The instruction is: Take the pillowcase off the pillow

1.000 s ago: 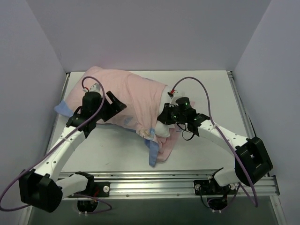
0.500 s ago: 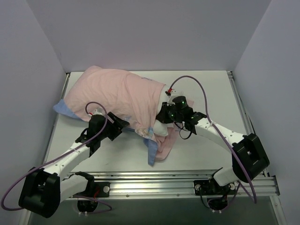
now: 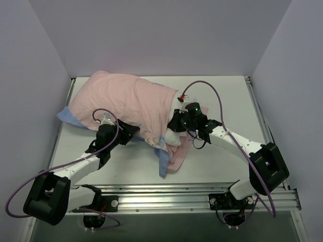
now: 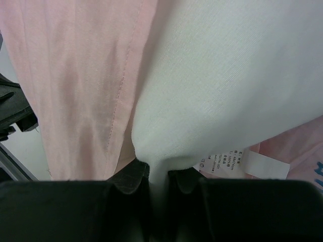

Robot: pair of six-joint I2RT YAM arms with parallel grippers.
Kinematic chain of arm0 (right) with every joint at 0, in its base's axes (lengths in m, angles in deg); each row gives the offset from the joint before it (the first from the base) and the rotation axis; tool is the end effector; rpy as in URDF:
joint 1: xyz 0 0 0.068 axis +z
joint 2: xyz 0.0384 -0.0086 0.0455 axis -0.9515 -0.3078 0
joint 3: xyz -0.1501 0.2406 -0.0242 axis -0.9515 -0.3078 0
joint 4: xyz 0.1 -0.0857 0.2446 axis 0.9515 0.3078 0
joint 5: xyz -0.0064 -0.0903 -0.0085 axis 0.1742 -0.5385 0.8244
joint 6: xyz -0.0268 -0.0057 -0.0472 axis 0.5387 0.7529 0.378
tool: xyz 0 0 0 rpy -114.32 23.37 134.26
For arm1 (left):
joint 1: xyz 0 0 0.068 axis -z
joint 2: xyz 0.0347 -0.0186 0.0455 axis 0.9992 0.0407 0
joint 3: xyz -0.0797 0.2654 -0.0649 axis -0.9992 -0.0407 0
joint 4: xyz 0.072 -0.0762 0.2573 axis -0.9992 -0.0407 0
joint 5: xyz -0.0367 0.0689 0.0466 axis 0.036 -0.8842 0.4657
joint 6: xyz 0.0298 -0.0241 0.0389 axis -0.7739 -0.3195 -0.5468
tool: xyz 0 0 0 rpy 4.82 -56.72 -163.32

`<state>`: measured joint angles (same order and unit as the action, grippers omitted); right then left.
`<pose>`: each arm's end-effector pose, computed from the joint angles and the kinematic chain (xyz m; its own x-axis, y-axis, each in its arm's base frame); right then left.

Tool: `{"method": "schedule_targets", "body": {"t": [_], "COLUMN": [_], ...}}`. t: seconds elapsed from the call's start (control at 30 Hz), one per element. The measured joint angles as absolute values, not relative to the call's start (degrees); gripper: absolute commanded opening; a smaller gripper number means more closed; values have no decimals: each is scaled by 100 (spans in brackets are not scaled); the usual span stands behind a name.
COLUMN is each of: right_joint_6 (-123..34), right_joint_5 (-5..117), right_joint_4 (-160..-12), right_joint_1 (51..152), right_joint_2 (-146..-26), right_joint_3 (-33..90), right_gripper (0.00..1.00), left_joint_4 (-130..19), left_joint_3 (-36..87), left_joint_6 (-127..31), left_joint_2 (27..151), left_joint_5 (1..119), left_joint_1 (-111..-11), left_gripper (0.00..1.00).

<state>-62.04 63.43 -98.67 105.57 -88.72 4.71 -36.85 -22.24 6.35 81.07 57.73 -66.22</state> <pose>0.2845 0.1998 0.2648 -0.5636 0.1061 -0.8192 -0.5562 0.6845 0.4713 0.2299 -0.0943 0.1904 -0.5580 -0.7549 -0.3447 -0.1373 0.4936 -0.8588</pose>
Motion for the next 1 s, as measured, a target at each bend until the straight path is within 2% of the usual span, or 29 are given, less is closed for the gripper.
{"method": "schedule_targets", "body": {"t": [0.03, 0.13, 0.17, 0.27, 0.57, 0.73, 1.0], "right_joint_6": [-6206, -6214, -6214, -6214, -6206, -6116, -5889], "right_joint_5": [6343, 6343, 6343, 6343, 6629, 7091, 8242], "right_joint_4": [-9867, -9867, -9867, -9862, -9569, -8695, -7180], "right_joint_1": [10557, 10557, 10557, 10555, 10131, 9324, 7932], "right_joint_2": [-8872, -8872, -8872, -8872, -8522, -7628, -6577], "right_joint_3": [471, 471, 471, 471, 471, 560, 1262], "right_gripper": [0, 0, 0, 0, 0, 0, 0], "left_joint_4": [-3628, -3451, -3411, -3381, -4176, -4815, -5442], "left_joint_3": [-2224, -2224, -2222, -2222, -1988, -1765, -1044], "left_joint_6": [629, 618, 616, 594, 257, 189, 150], "left_joint_2": [8155, 8292, 8330, 8384, 7857, 7473, 7763], "left_joint_5": [5767, 5758, 5756, 5742, 5262, 4488, 3762], "left_joint_1": [-6622, -6622, -6622, -6624, -7131, -7647, -7804], "left_gripper": [59, 45, 28, 4, 2, 2, 2]}}
